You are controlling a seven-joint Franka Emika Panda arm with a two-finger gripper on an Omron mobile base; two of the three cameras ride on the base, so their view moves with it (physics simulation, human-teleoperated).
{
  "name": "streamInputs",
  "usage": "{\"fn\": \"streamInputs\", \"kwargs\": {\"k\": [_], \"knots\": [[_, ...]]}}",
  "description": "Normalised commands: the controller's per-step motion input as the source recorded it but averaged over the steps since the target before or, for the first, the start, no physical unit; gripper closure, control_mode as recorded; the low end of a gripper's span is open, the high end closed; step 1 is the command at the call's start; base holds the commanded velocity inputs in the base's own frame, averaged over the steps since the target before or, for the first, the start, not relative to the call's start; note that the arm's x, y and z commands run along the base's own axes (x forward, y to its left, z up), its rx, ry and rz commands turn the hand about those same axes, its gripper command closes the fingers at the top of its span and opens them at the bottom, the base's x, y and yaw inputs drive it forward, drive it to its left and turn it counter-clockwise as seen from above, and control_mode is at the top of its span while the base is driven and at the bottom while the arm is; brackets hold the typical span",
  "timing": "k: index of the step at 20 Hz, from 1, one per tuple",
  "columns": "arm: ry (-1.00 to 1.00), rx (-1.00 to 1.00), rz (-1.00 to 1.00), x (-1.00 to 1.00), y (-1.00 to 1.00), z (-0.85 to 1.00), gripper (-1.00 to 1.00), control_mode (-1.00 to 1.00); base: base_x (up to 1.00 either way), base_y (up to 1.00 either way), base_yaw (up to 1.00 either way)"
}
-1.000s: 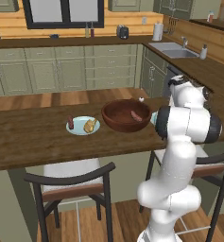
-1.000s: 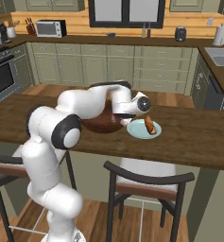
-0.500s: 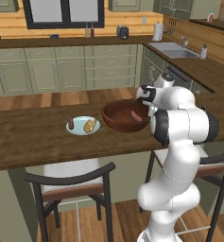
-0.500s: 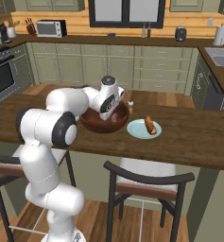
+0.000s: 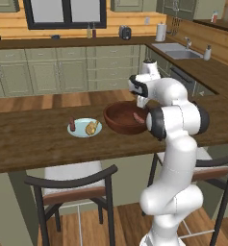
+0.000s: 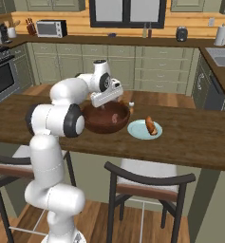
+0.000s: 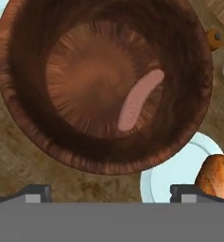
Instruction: Place one bun and one sausage from the bowl on each plate.
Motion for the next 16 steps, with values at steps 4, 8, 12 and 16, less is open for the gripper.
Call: {"fn": "streamInputs", "kwargs": {"k": [4,8,12,16], "knots": [[-0.06,0.12,-0.43,-0.29,0.01,-0.7,-1.0,-1.0,0.0,0.0,0.0],[-0.01,0.03,-0.21,-0.07,0.0,-0.53,-1.0,-1.0,0.0,0.0,0.0],[0.0,0.0,-0.01,0.09,0.0,-0.59,-1.0,-1.0,0.0,0.0,0.0],[0.0,0.0,0.0,0.25,-0.03,-0.57,-1.0,-1.0,0.0,0.0,0.0]]}}
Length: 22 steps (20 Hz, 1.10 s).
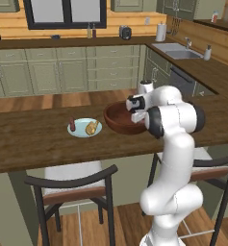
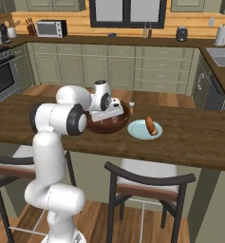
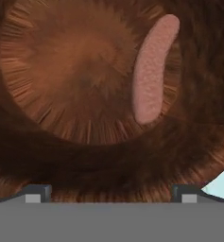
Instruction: Place one bun and one sausage from the bowl on each plate.
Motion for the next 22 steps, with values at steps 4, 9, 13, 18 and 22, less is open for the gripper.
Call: {"fn": "streamInputs", "kwargs": {"k": [4,9,13,18,22], "knots": [[0.0,0.0,0.0,0.44,-0.07,-0.49,-1.0,-1.0,0.0,0.0,0.0],[0.0,0.0,0.0,0.55,0.02,-0.53,-1.0,-1.0,0.0,0.0,0.0],[0.0,0.0,-0.01,0.46,0.03,-0.82,-1.0,-1.0,0.0,0.0,0.0],[0.0,0.0,0.0,0.24,0.01,-0.82,-1.0,-1.0,0.0,0.0,0.0],[-0.02,0.0,-0.03,0.0,0.13,-0.74,1.0,-1.0,0.0,0.0,0.0]]}}
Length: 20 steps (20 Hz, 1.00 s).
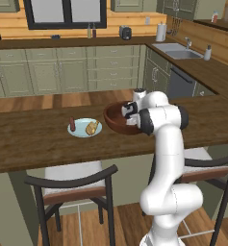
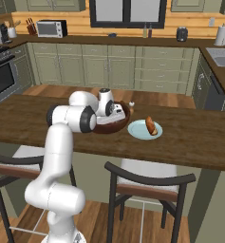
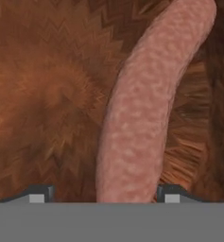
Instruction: Place one bun and one sausage from the bowl on each plate.
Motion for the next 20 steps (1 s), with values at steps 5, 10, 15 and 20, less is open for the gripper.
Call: {"fn": "streamInputs", "kwargs": {"k": [5,10,15,20], "knots": [[-0.15,0.0,-0.1,0.0,0.0,-0.64,1.0,-1.0,0.0,0.0,0.0],[-0.23,0.01,-0.16,0.0,0.0,-0.4,1.0,-1.0,0.0,0.0,0.0],[-0.31,0.04,-0.23,0.0,-0.01,-0.05,1.0,-1.0,0.0,0.0,0.0],[-0.22,0.12,-0.19,0.05,-0.04,0.37,1.0,-1.0,0.0,0.0,0.0]]}}
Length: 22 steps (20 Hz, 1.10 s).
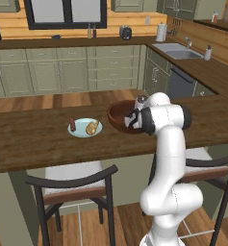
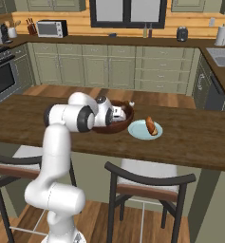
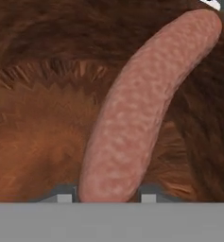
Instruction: Place one bun and one sausage from the bowl on each plate.
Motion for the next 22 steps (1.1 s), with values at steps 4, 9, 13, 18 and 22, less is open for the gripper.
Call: {"fn": "streamInputs", "kwargs": {"k": [4,9,13,18,22], "knots": [[-0.06,0.17,-0.12,0.27,-0.05,0.52,1.0,-1.0,0.0,0.0,0.0],[-0.09,0.13,-0.18,0.03,-0.42,0.96,1.0,-1.0,0.0,0.0,0.0],[0.0,0.01,-0.09,-0.4,-0.88,1.0,1.0,-1.0,0.0,0.0,0.0],[0.07,-0.06,0.16,-0.97,-0.75,0.8,1.0,-1.0,0.0,0.0,0.0],[0.12,-0.2,0.37,-1.0,-0.39,0.06,1.0,-1.0,0.0,0.0,0.0]]}}
